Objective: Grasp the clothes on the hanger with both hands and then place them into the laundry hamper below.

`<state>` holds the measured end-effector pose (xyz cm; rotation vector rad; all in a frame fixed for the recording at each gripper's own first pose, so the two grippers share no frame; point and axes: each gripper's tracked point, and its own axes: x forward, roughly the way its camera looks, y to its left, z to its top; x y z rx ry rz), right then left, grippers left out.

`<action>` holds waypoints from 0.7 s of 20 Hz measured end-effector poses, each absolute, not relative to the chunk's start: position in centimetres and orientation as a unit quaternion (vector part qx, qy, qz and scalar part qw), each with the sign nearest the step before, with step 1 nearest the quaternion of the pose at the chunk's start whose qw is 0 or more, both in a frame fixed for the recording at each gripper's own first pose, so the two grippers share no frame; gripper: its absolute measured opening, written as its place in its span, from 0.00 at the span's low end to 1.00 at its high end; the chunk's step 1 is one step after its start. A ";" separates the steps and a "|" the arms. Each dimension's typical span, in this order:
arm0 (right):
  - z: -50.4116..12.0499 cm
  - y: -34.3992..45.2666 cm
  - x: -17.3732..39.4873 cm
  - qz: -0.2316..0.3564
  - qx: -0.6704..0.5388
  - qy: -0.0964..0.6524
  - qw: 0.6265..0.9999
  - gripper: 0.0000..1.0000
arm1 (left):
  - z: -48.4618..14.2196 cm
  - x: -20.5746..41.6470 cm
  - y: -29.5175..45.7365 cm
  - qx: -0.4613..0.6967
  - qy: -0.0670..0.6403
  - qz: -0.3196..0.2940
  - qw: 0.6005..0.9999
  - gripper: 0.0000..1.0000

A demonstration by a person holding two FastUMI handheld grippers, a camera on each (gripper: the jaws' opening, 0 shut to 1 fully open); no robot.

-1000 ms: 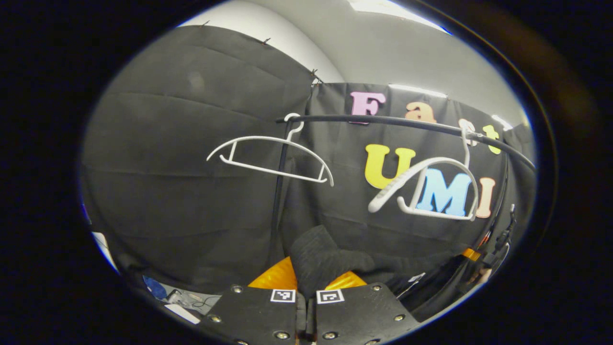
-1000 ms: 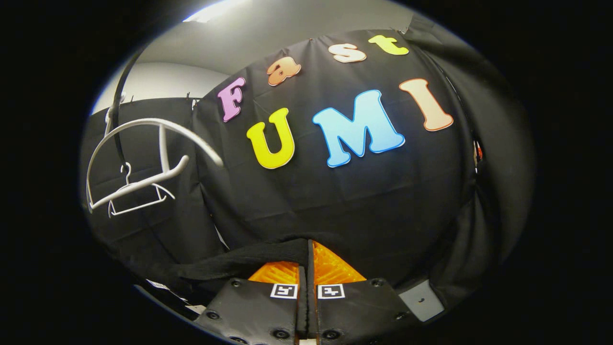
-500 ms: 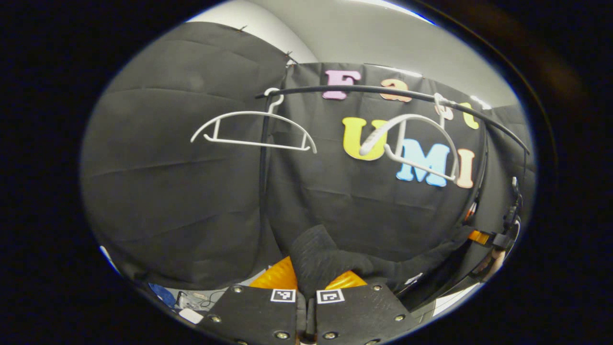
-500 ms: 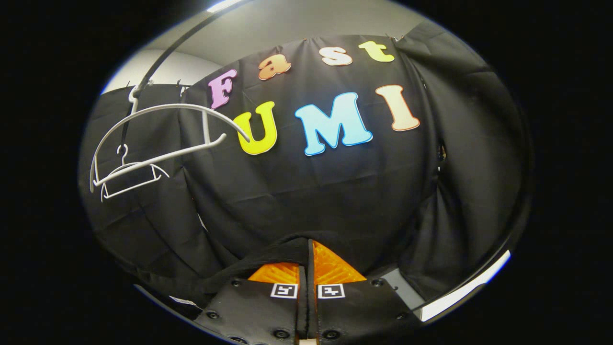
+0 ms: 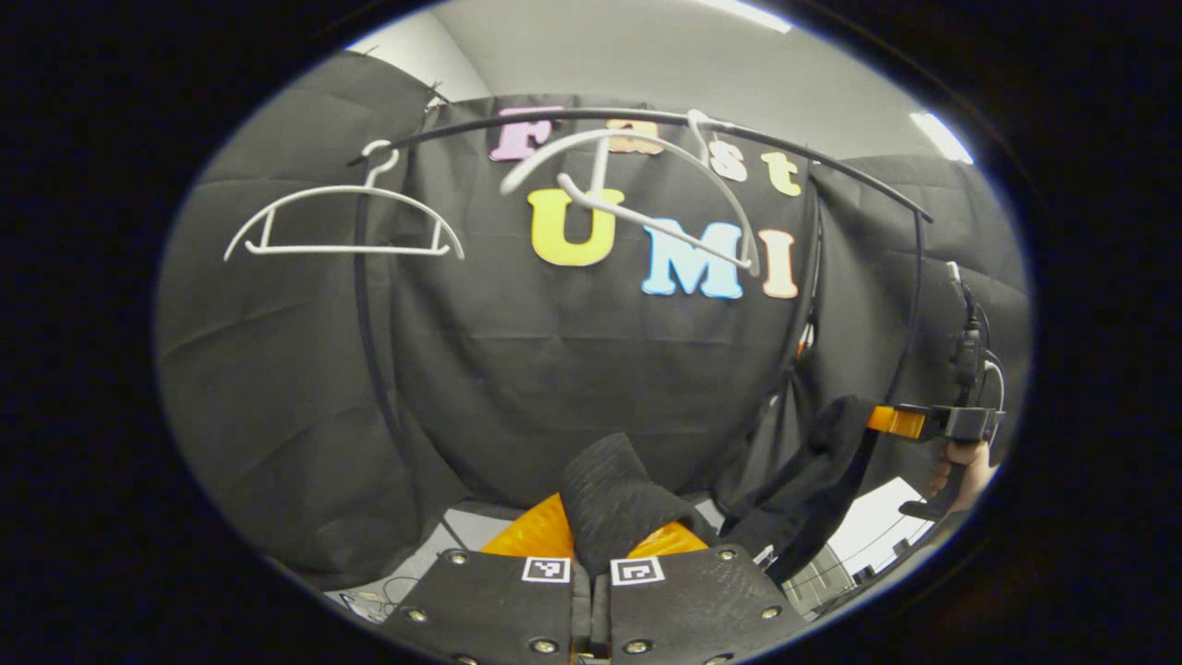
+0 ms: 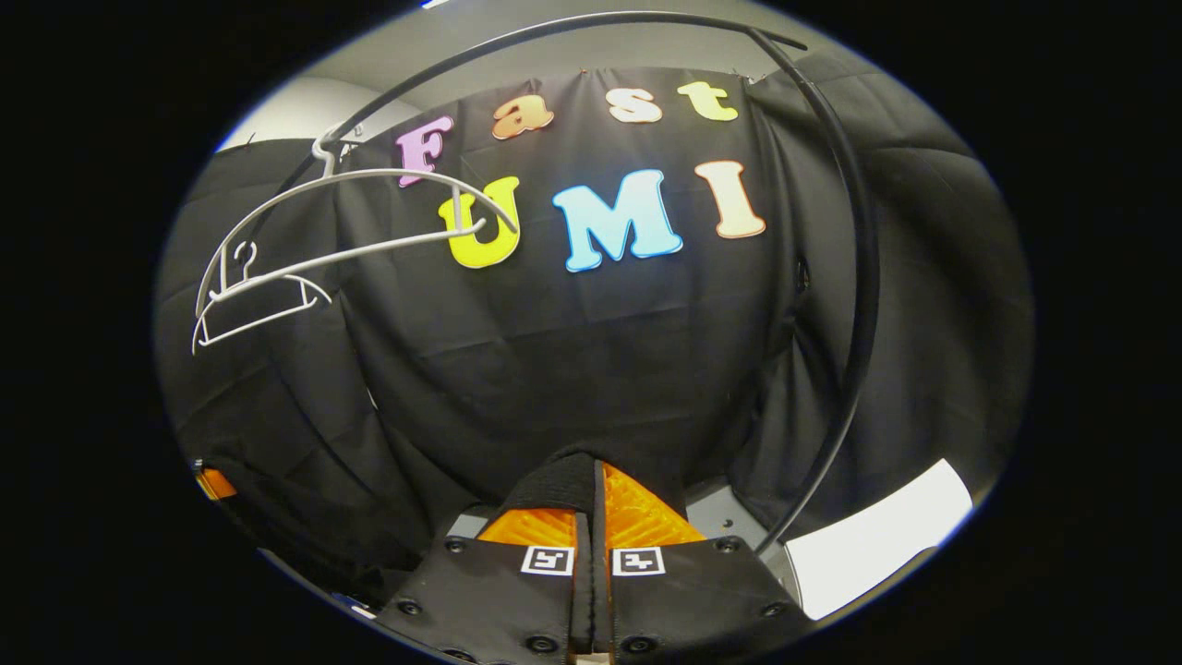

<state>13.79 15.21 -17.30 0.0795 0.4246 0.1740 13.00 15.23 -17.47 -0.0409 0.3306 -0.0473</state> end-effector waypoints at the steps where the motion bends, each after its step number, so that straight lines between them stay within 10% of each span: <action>1: -18.1 15.3 13.1 0.085 0.035 0.222 0.971 0.00 | -18.3 13.3 15.1 -0.016 0.174 -0.027 0.984 0.01; 14: -30.5 16.3 9.9 0.050 0.042 0.359 0.931 0.02 | -29.0 16.7 10.3 -0.048 0.280 -0.072 0.956 0.01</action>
